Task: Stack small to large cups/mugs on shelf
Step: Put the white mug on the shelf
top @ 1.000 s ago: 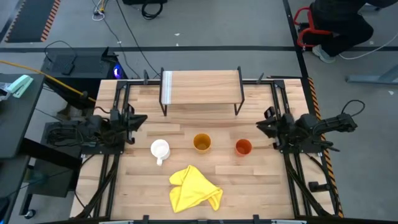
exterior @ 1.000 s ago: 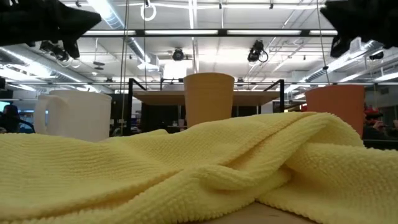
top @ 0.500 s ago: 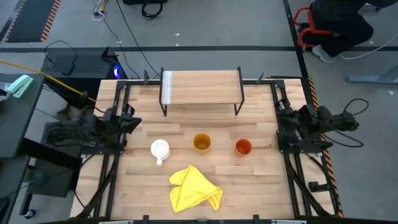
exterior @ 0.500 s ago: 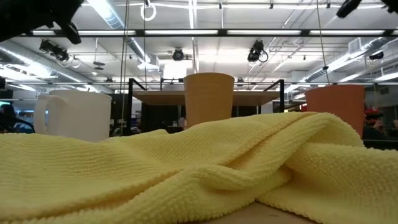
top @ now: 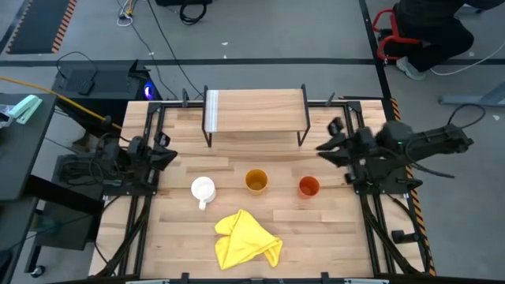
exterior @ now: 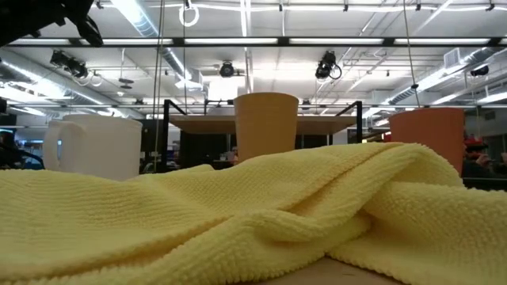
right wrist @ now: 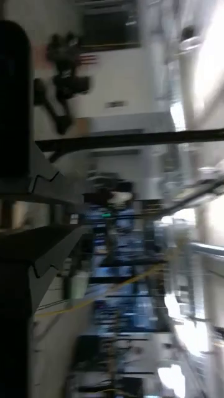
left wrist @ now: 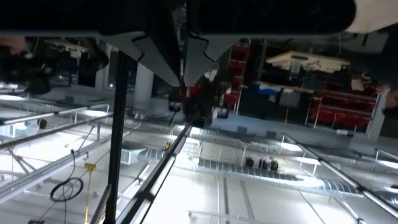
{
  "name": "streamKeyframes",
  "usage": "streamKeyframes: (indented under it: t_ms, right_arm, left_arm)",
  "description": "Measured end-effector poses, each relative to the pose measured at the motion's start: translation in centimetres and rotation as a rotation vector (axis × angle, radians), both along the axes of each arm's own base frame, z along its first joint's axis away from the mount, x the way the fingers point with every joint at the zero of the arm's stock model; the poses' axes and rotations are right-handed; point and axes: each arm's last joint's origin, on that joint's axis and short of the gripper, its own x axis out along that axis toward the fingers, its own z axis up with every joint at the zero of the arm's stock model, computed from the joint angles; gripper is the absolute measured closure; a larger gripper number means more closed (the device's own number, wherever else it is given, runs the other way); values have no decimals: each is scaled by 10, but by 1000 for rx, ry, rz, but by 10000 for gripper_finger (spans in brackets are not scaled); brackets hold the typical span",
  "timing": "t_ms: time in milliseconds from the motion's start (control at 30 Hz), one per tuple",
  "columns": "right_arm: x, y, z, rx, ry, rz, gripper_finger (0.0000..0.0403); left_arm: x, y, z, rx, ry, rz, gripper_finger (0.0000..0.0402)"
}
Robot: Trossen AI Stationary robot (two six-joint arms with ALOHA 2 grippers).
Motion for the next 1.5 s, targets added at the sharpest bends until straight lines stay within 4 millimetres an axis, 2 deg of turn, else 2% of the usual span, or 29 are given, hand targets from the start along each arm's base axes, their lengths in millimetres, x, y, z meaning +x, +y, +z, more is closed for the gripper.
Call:
streamKeyframes:
  t_ms: [167,300,467,567,767,1067,1333,1500]
  right_arm:
    - [43,8,27,-59,198,-21,331]
    - [76,15,48,-79,291,-22,331]
    - [111,20,65,-92,388,-69,331]
    - [130,21,68,-86,467,-115,331]
    - [167,19,62,-83,558,-146,331]
    - [212,-3,42,1,691,-191,331]
    - [241,-17,9,49,795,-200,331]
    - [257,-13,-15,34,861,-137,331]
  left_arm:
    - [8,0,7,9,136,1,376]
    - [15,-1,12,15,228,0,372]
    - [21,-1,10,19,304,1,368]
    - [22,-1,5,22,352,1,371]
    - [24,0,-7,-19,481,31,376]
    - [23,0,-22,-70,637,42,367]
    - [20,3,-36,-179,764,109,379]
    - [16,3,-47,-265,867,132,380]
